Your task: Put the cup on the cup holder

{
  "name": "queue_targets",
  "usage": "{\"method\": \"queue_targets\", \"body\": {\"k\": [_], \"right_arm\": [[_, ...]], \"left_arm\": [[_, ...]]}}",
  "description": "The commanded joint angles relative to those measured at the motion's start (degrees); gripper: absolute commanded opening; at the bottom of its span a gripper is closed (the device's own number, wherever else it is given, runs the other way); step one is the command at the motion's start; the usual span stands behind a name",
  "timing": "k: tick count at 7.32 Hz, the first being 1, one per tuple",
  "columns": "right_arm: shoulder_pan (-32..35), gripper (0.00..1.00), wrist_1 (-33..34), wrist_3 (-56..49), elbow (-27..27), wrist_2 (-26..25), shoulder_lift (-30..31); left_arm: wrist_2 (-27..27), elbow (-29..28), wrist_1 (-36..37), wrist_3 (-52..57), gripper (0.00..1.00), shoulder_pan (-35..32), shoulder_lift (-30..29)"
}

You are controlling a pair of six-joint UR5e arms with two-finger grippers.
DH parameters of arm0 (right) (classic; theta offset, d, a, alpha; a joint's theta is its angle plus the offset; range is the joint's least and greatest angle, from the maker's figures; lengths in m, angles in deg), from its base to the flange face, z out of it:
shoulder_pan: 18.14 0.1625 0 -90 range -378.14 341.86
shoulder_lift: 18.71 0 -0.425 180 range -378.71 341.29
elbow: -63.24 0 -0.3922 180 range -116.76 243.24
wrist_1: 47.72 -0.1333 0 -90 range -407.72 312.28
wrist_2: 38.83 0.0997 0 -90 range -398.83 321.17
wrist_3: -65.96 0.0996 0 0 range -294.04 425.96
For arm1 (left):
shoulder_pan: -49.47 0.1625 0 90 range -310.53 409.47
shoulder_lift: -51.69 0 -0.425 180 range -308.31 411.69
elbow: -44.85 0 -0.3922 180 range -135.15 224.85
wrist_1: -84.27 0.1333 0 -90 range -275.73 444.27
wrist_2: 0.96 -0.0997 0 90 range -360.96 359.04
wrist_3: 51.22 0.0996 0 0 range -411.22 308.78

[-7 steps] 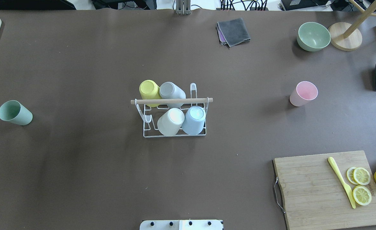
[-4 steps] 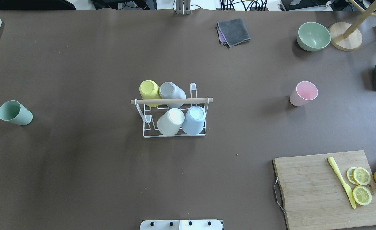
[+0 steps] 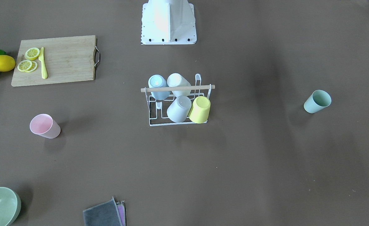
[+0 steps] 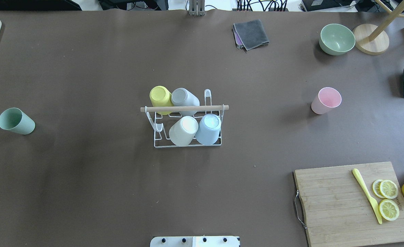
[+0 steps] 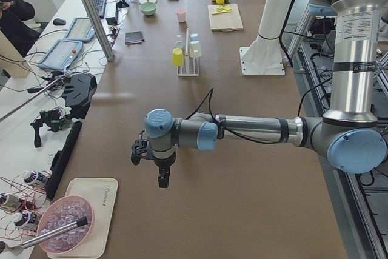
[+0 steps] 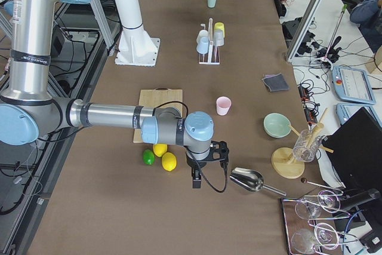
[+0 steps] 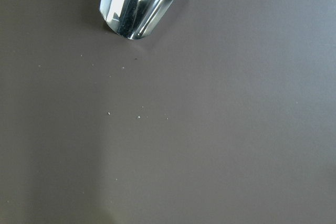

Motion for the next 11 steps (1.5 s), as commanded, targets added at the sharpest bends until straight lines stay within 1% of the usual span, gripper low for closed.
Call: {"method": "queue_targets", "body": {"k": [1, 2, 3, 4, 5, 6, 7, 8, 9, 10, 11], "right_arm": [[-0.6, 1.0, 0.2, -0.3, -1.2, 0.5, -4.1], [-1.3, 1.0, 0.3, -0.4, -1.6, 1.2, -5.2], [-2.0, 1.0, 0.3, -0.7, -0.9, 2.4, -5.4], [-4.9, 1.0, 0.4, -3.1, -0.9, 2.5, -5.9], [-8.3, 1.0, 2.4, -5.8, -0.8, 2.4, -7.3], [-11.2, 1.0, 7.3, -6.4, -0.4, 1.9, -10.8], [-13.7, 1.0, 16.5, -8.0, -0.5, 0.0, -17.2], [-16.2, 1.0, 25.9, -12.5, -0.6, -4.9, -23.7], [-20.6, 1.0, 30.9, -13.5, -0.8, -10.6, -28.3], [-22.9, 1.0, 31.8, -13.5, -0.8, -12.4, -30.1], [-26.7, 1.0, 34.6, -13.5, -0.9, -14.4, -32.9]], "left_arm": [[0.4, 0.3, 0.0, -0.1, 0.99, 0.0, 0.2], [0.5, 0.7, 0.0, 0.0, 0.99, 0.0, 0.3], [0.5, 0.5, -0.1, 0.0, 0.99, 0.0, 0.3], [0.6, 0.7, -0.1, 0.1, 0.99, 0.0, 0.4], [0.5, 0.8, 0.3, 0.0, 0.99, 0.0, 0.2], [0.5, -0.2, 0.3, 0.1, 0.99, 0.0, 0.0], [0.5, -0.7, 0.7, 0.1, 0.99, 0.3, -0.5], [0.6, -2.8, 1.0, 0.1, 0.99, 0.4, -2.9], [0.9, -4.9, 4.5, 0.1, 0.99, 0.9, -7.2], [1.0, -8.8, 9.5, 1.5, 0.99, 3.4, -14.0], [0.6, -12.9, 15.1, 5.8, 0.99, 5.0, -20.3]]}}
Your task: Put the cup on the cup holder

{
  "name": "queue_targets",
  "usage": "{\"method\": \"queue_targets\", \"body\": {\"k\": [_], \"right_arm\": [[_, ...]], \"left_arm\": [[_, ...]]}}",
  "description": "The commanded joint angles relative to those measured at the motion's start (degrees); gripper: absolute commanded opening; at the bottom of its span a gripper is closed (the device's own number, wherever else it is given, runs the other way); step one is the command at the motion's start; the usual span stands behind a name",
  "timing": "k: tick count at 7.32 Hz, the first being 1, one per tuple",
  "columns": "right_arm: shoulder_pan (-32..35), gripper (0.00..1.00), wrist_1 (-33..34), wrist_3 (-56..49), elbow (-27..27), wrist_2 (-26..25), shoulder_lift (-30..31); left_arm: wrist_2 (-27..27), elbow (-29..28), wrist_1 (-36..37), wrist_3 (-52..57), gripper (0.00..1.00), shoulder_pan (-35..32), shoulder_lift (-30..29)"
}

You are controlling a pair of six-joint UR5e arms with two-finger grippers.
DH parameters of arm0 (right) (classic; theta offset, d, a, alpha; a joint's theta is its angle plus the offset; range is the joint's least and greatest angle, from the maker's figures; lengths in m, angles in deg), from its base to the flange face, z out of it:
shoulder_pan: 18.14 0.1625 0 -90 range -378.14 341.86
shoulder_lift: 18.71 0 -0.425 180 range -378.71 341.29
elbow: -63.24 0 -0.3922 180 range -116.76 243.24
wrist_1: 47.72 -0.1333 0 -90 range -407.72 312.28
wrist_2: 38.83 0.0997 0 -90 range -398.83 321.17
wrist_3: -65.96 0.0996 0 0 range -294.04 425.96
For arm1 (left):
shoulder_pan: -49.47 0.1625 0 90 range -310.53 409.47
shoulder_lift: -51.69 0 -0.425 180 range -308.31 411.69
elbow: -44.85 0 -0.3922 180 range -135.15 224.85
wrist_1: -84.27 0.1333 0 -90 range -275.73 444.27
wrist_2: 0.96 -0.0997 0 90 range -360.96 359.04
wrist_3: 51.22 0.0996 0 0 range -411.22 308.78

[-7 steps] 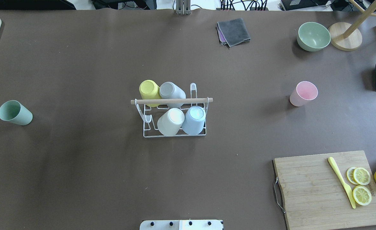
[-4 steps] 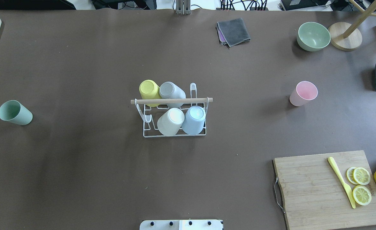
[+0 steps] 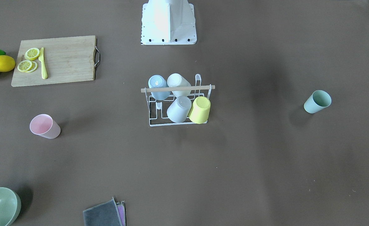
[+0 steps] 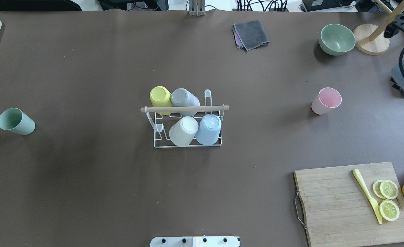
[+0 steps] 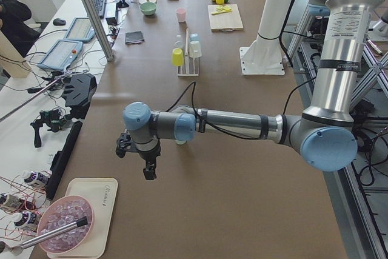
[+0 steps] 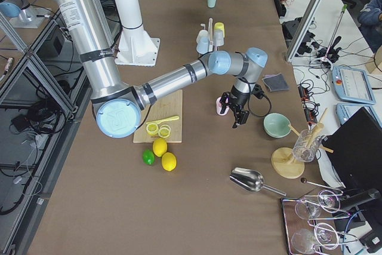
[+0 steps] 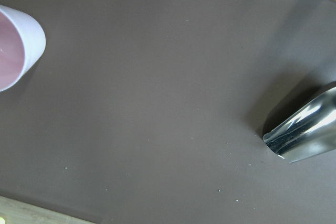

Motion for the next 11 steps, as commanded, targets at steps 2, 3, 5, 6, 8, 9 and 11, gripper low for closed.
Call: {"method": "queue_targets", "body": {"k": [2, 3, 5, 6, 8, 9, 11], "right_arm": [[-9.6, 1.0, 6.3, -1.9, -5.5, -6.4, -10.8], [-11.7, 1.0, 8.8, -4.9, -12.2, -9.2, -17.1], [-13.9, 1.0, 10.9, -9.8, -20.4, -11.0, -23.4], [-16.3, 1.0, 12.5, -11.6, -22.1, -14.7, -25.2], [-20.3, 0.99, 14.1, -12.9, -28.8, -19.5, -30.9], [-21.9, 1.0, 14.2, -13.5, -29.1, -21.4, -31.3], [-25.5, 1.0, 14.2, -15.2, -31.9, -25.2, -31.1]], "left_arm": [[-0.4, -11.9, 7.5, 4.4, 0.99, 8.0, -14.5], [-0.2, -12.7, 7.5, 3.8, 0.99, 8.1, -15.3], [-0.2, -14.8, 13.9, 5.7, 0.98, 11.5, -19.6], [-0.1, -14.7, 14.5, 6.0, 0.98, 12.7, -19.7], [-0.1, -15.0, 14.7, 8.1, 0.98, 16.4, -19.1], [-0.1, -15.8, 15.8, 9.6, 0.98, 17.8, -19.1], [-0.1, -15.9, 19.2, 10.5, 0.98, 20.2, -19.1]]}}
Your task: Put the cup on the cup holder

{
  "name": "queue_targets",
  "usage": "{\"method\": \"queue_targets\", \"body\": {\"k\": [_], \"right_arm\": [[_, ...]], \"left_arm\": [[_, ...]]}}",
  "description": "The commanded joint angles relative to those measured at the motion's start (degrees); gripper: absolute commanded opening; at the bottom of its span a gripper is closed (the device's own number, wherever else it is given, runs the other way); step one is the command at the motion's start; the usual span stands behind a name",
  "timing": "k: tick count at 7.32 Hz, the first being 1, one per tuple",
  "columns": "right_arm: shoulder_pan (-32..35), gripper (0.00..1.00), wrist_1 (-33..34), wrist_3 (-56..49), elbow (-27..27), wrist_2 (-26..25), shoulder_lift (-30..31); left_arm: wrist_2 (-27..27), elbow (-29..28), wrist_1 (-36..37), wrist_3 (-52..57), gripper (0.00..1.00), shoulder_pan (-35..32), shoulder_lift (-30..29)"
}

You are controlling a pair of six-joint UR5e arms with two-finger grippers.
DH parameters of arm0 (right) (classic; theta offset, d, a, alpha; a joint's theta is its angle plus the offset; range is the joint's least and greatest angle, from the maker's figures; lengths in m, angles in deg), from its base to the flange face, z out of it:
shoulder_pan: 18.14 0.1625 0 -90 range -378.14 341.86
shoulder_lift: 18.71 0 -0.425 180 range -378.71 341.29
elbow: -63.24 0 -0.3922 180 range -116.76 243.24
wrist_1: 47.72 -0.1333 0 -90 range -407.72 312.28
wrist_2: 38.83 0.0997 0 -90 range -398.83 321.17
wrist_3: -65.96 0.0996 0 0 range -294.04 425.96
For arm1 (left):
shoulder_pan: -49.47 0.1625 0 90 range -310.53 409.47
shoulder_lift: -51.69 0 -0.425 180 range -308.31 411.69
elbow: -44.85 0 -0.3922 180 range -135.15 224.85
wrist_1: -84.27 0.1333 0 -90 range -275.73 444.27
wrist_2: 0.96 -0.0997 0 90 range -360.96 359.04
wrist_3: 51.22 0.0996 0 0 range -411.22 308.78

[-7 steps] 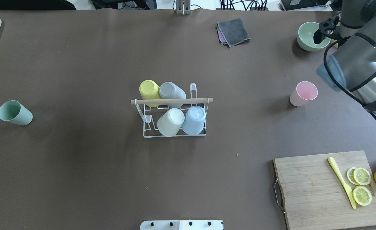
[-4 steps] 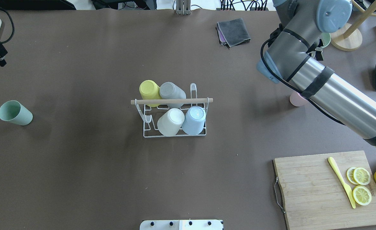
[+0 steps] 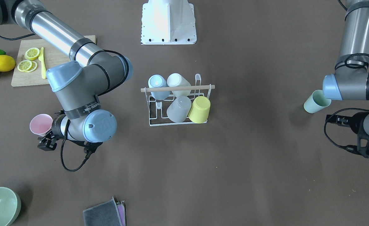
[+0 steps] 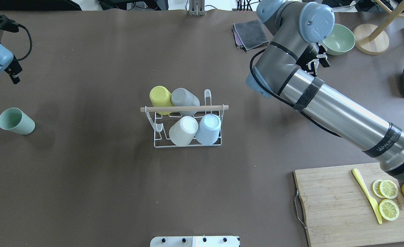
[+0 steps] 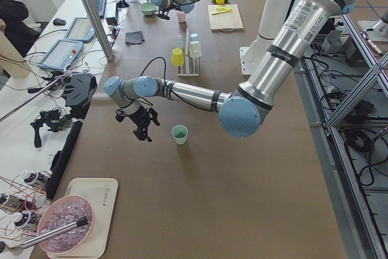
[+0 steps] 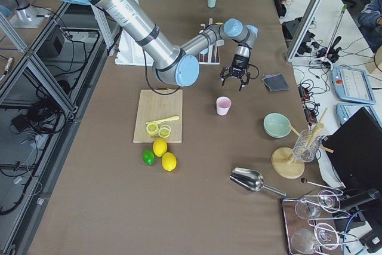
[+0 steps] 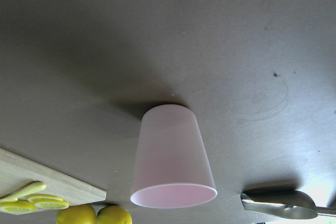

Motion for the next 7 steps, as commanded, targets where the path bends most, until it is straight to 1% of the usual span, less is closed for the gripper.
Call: {"method": "queue_targets", "body": {"k": [1, 3, 4, 6, 7], "right_arm": [[-4.0, 1.0, -0.1, -0.8, -3.3, -3.9, 0.0], [-4.6, 1.0, -0.5, -2.7, -3.5, -4.9, 0.1], [-5.0, 1.0, -0.6, -4.3, -3.6, -6.5, 0.1], [-5.6, 1.0, -3.4, -4.9, -4.5, -7.5, 0.9], [-6.3, 1.0, -3.5, -4.8, -5.3, -8.1, 0.9]], "left_arm": [[0.1, -0.1, 2.6, 1.1, 0.98, 2.2, 0.1], [0.1, -1.3, 3.1, 2.4, 0.98, 2.8, 0.4], [0.1, -1.8, 3.1, 2.6, 0.98, 4.0, 0.4], [0.2, -2.6, 3.1, 2.7, 0.97, 4.4, 0.2], [2.2, -3.4, 3.1, 2.6, 0.97, 4.7, 0.0]]}}
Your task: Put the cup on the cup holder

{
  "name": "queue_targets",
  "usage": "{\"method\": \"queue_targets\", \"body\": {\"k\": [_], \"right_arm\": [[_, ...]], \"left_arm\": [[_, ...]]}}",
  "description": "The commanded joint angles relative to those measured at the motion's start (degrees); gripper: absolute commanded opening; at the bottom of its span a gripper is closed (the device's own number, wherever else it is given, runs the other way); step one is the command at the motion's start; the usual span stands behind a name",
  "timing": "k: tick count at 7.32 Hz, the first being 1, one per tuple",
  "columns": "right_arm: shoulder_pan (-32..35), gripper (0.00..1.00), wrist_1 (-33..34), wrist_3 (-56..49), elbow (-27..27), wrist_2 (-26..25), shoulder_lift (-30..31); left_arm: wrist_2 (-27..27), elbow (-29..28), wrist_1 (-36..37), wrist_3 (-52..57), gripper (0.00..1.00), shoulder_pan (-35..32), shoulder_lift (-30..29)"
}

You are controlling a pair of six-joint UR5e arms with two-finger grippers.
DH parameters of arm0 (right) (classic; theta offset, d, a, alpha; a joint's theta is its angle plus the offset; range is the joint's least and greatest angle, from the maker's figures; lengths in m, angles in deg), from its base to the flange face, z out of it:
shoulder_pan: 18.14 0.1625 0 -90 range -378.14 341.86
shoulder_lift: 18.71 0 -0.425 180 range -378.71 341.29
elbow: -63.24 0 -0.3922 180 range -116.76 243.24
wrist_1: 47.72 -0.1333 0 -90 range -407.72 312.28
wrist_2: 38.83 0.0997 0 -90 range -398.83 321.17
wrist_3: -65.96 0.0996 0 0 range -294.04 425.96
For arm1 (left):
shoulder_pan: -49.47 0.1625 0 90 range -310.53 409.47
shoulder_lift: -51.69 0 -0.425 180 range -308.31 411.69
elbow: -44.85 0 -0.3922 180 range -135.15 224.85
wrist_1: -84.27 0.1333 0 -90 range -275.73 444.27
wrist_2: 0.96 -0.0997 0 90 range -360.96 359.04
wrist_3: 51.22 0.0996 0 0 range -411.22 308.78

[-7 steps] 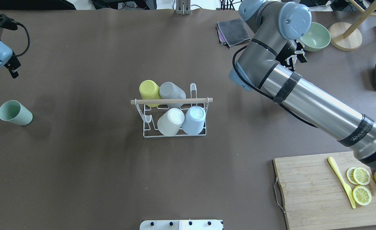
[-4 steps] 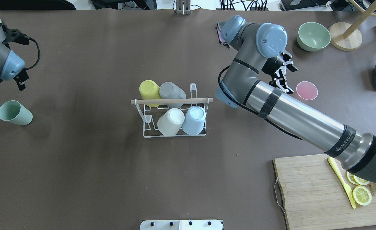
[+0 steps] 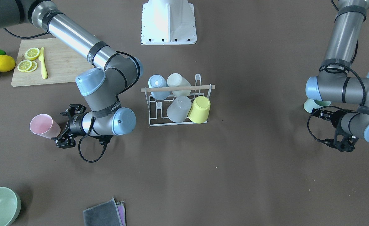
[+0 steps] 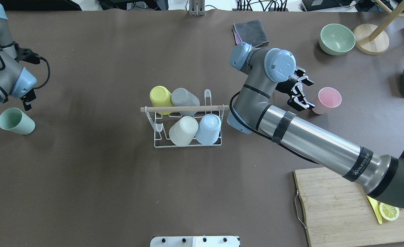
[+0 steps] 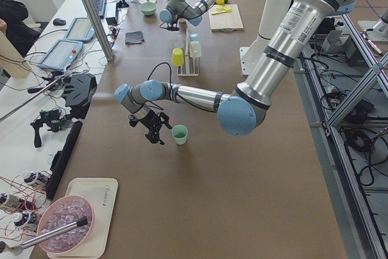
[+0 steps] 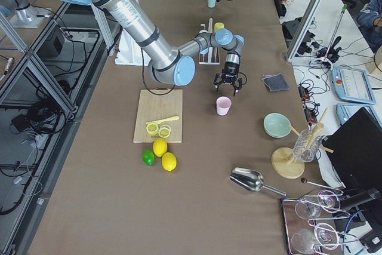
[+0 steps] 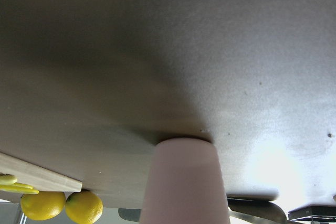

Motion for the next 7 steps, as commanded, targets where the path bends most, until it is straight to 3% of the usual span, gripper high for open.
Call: {"method": "queue_targets", "body": {"k": [1, 5, 7], "right_arm": [[-1.8, 1.0, -0.7, 0.1, -1.2, -2.5, 0.2], [-3.9, 1.0, -0.6, 2.1, -2.0, -7.0, 0.9], [-4.3, 1.0, -0.6, 4.2, -2.0, -8.8, 1.2]], "left_arm": [[4.1, -2.5, 0.0, -0.1, 0.97, 0.5, -0.4], [4.4, -3.7, 3.5, 0.1, 0.97, 3.5, -0.5], [2.9, -4.9, 7.8, 7.0, 0.97, 4.0, -1.3]]}}
